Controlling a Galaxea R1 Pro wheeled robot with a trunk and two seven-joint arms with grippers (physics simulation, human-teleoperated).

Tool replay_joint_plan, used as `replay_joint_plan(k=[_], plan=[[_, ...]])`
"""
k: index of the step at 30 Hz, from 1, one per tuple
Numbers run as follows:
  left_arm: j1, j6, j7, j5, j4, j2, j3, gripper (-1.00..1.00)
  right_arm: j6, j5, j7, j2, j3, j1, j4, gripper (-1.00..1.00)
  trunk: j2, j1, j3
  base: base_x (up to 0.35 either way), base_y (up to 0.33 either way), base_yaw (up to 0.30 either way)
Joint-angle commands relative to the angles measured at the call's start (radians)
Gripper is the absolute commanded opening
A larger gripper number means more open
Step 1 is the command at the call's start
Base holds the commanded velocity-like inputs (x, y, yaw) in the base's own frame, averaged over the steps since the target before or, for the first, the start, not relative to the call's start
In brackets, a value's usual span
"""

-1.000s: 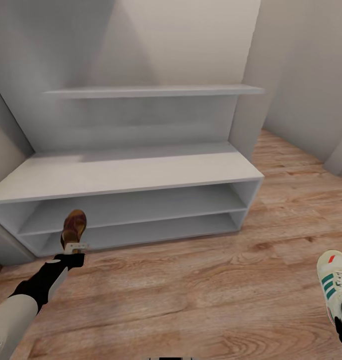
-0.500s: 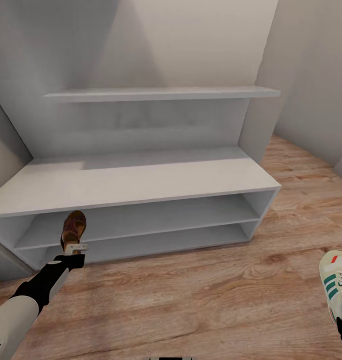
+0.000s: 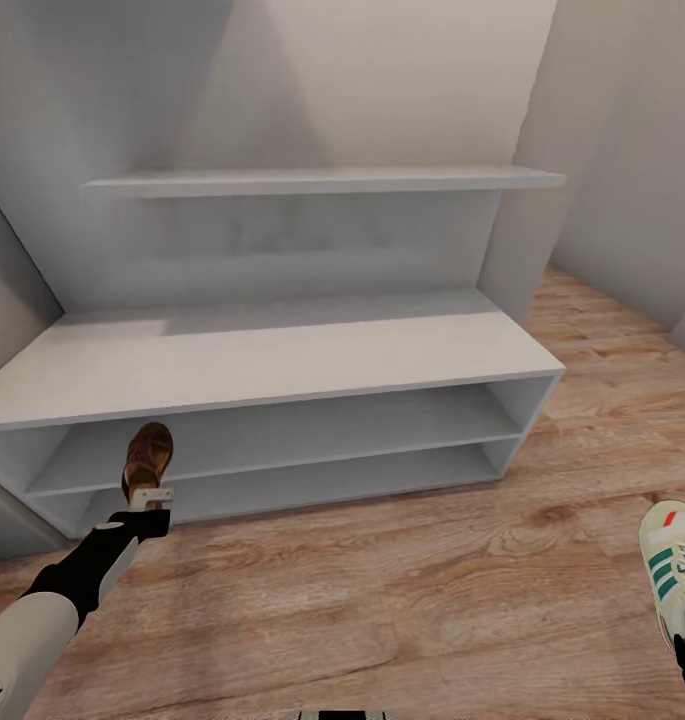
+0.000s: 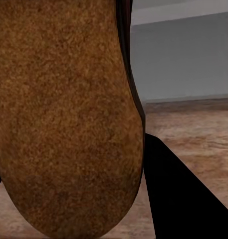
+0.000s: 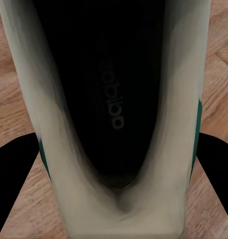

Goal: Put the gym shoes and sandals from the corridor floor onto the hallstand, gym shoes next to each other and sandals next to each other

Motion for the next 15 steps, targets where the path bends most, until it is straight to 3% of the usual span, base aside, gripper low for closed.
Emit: replay_joint_plan(k=[1,5,9,15], plan=[[0.0,0.006,0.003,0.007,-0.002,0.002,-0.007,-1.0,-0.003,-0.011,0.01,0.0,-0.004,-0.001,0.001,-1.0,-0.008,0.004,-0.005,0.0,0.0,0.0],[-0.006,0.023,0.003,0.006,-0.002,0.002,-0.013,-1.0,-0.003,-0.011,0.01,0.0,-0.004,-0.001,0.001,-1.0,-0.029,0.015,-0.021,0.0,0.0,0.0],[-0.017,0.165,0.001,0.004,-0.021,0.005,-0.017,-1.0,-0.005,-0.011,0.011,0.0,-0.003,-0.001,0.001,-1.0,-0.029,0.015,-0.025,0.0,0.0,0.0],[-0.022,0.306,0.001,0.001,-0.172,0.006,-0.021,-1.0,-0.007,-0.009,0.013,0.0,-0.001,-0.001,0.003,-1.0,-0.029,0.015,-0.026,0.0,0.0,0.0]])
